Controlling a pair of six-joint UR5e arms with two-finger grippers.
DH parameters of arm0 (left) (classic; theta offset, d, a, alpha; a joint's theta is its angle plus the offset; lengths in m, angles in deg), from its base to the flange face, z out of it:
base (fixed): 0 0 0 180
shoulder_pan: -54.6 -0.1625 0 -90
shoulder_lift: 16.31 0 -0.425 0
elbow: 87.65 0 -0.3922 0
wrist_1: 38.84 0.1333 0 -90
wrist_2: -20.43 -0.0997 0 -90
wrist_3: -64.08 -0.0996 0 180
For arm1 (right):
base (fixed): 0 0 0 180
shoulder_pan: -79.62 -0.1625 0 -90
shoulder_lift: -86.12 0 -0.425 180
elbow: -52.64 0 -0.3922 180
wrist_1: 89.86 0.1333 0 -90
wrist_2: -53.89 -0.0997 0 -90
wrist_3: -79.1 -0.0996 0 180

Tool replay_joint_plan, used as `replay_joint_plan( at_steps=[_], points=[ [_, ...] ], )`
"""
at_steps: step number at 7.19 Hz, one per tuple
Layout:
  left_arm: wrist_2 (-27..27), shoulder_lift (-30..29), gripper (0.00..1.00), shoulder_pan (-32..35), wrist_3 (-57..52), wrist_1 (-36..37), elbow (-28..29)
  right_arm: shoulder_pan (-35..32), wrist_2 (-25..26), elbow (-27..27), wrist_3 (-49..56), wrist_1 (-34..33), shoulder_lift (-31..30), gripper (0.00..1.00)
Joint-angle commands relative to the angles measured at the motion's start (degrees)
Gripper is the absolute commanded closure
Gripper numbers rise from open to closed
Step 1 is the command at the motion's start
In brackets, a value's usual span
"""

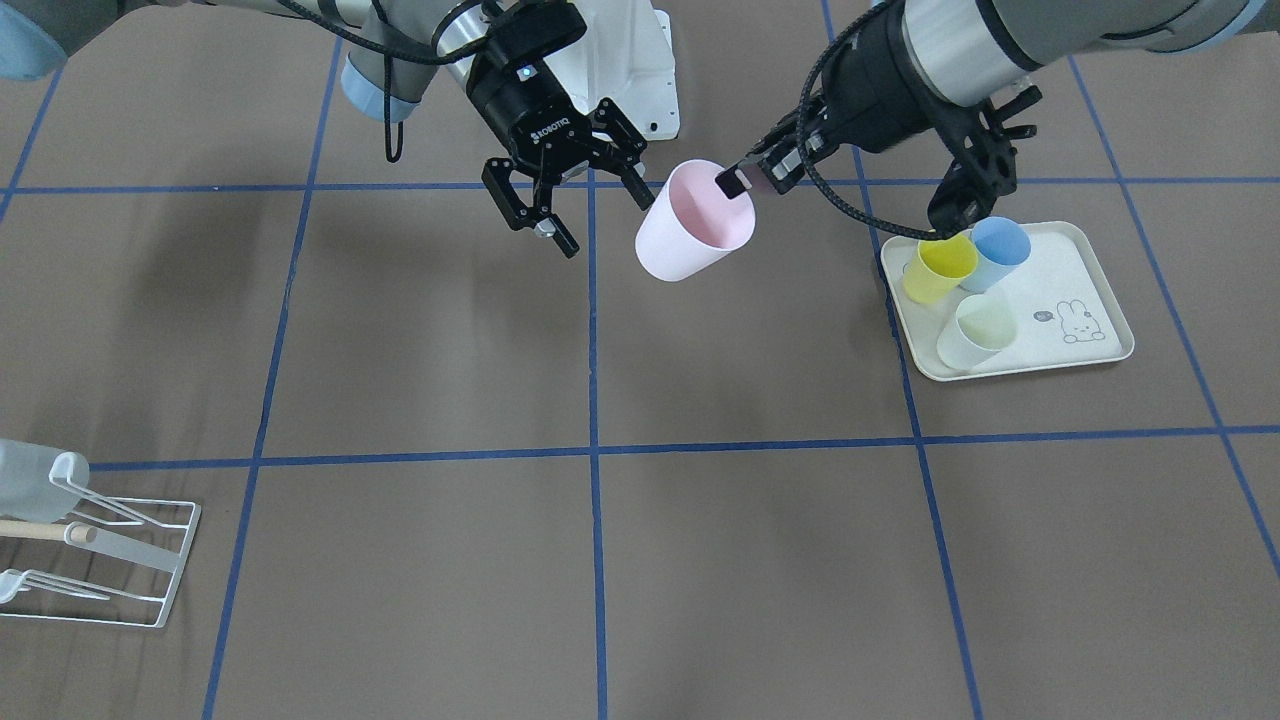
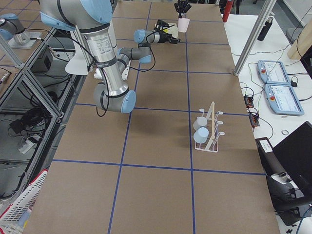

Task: Transfer IKEA cup to right arm and place on rack

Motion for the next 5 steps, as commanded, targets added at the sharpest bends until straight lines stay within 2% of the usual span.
replay_joint_plan(
  at_steps=[1, 5],
  points=[
    [-0.1, -0.3, 1.0, -2.6, 2.2, -0.7, -0.1, 0.2, 0.2, 0.0, 1.9, 0.0, 0.0, 0.03],
    [-0.1, -0.9, 1.0, -4.4, 3.9, -1.0, -0.2, 0.2, 0.2, -0.3, 1.9, 0.1, 0.0, 0.03]
  ],
)
